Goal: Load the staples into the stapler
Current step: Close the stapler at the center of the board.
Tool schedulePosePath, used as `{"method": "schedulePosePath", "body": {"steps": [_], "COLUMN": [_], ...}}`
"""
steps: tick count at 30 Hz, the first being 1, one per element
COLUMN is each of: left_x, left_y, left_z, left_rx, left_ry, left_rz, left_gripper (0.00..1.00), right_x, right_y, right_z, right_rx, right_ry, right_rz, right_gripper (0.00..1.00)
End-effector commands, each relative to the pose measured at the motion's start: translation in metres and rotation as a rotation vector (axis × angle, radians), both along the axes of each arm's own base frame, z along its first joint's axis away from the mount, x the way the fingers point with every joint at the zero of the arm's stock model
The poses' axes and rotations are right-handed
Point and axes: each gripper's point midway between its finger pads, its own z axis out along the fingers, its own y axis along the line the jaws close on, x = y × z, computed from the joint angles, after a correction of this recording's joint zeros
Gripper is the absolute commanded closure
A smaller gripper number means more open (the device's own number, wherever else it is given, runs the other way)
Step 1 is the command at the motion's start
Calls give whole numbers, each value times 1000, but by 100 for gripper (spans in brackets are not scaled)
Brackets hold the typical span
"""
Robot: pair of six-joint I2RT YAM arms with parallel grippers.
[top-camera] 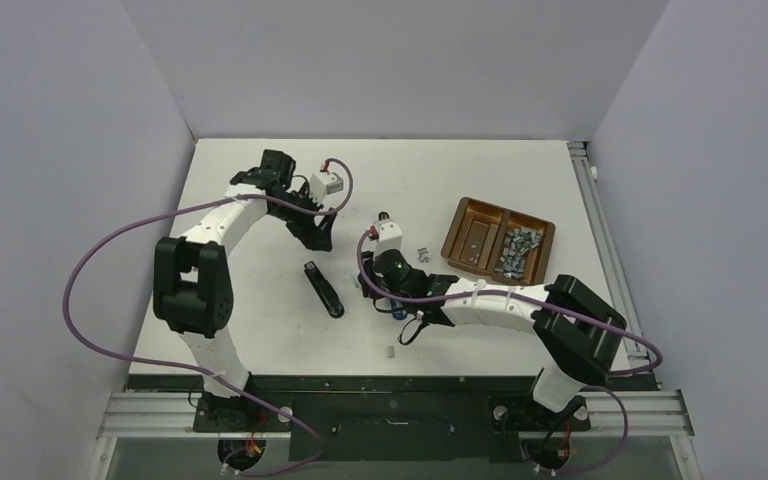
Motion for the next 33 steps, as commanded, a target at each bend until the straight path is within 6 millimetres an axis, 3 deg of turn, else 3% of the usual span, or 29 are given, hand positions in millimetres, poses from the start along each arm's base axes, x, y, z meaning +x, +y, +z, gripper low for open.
{"method": "schedulePosePath", "body": {"steps": [1, 12, 33], "left_x": [3, 1, 2], "left_y": [0, 2, 1], "left_z": [29, 31, 43], "left_rx": [-20, -9, -19], "left_ry": [-57, -67, -97], "left_rz": [8, 17, 34], "left_gripper": [23, 23, 23], "right_x": [8, 6, 0], "right_y": [4, 2, -10], "right_z": [-1, -37, -57], "right_rx": [-3, -77, -124], "right_ry": [9, 54, 79], "right_rz": [-6, 5, 0], "right_gripper": [73, 80, 79]}}
